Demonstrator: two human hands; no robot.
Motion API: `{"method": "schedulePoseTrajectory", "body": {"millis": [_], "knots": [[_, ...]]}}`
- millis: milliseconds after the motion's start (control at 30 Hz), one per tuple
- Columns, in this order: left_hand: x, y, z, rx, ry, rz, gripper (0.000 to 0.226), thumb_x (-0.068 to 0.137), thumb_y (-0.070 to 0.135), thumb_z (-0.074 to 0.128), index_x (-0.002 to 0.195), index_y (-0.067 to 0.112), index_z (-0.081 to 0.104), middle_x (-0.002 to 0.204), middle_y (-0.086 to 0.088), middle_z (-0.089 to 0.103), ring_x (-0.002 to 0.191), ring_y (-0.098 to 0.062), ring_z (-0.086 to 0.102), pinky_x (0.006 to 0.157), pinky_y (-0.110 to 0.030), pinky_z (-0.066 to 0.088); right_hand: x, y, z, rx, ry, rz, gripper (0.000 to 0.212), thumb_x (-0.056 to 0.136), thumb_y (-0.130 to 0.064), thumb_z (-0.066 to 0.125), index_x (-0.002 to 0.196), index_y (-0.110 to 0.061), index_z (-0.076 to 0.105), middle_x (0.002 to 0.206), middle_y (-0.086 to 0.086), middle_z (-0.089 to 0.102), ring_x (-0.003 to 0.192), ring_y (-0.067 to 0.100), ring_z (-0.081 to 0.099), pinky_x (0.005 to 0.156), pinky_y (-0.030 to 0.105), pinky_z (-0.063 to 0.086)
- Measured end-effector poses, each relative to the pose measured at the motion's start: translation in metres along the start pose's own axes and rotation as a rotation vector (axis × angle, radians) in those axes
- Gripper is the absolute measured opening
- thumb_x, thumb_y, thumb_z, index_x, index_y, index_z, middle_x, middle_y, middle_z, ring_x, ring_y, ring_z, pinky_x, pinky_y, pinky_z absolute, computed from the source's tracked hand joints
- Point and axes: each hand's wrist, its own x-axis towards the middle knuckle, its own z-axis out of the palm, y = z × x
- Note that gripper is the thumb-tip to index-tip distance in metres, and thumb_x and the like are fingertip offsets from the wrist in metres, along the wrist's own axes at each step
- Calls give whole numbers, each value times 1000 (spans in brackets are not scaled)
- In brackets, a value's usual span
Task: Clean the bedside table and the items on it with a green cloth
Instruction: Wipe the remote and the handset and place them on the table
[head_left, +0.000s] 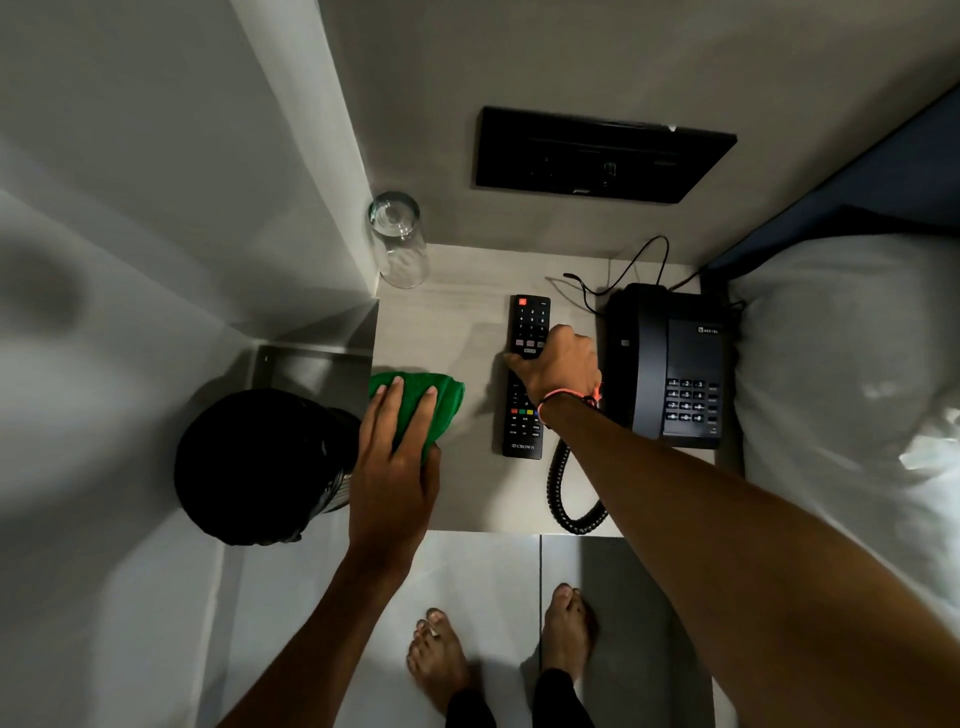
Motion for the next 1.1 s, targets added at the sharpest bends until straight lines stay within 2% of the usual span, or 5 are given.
{"method": "schedulePoseTrajectory", "body": {"millis": [367, 600, 733, 833, 1100], "knots": [[-1, 3, 0, 45, 65, 29, 42, 95, 6, 52, 137, 4, 56, 145, -26, 48, 136, -42, 43, 112, -46, 36, -1, 5, -6, 14, -30, -35, 62, 80, -61, 68, 116, -11, 59, 114, 12, 63, 107, 32, 61, 87, 47, 55], [-3, 11, -5, 23, 69, 51, 45, 97, 17, 40, 137, 4, 56, 146, -24, 47, 137, -42, 43, 111, -48, 39, -11, 14, -14, 185, 2, -336, 48, 96, -44, 54, 131, -10, 55, 123, 13, 58, 113, 26, 56, 96, 42, 52], [3, 22, -15, 5, 74, 60, 47, 91, 4, 56, 138, 6, 55, 148, -23, 45, 138, -41, 41, 111, -52, 41, -20, 0, -32, 841, -550, 57, 45, 88, -53, 64, 97, -10, 70, 102, 18, 74, 89, 25, 71, 90, 41, 58], [8, 35, -29, -5, 84, 98, 57, 85, -3, 63, 141, 4, 51, 147, -23, 46, 138, -42, 41, 108, -54, 43, -30, -3, -51, 875, -1009, 124, 63, 79, -64, 65, 108, -9, 66, 99, 11, 75, 97, 23, 73, 88, 36, 58], [17, 55, -80, -254, -35, 101, 100, 85, 15, 69, 158, 21, 1, 160, -14, 26, 146, -29, 33, 109, -48, 44, -58, -18, -100, 1010, -1106, 19, 8, 83, -18, 74, 80, -12, 79, 98, 17, 49, 78, 19, 48, 73, 31, 60]]}}
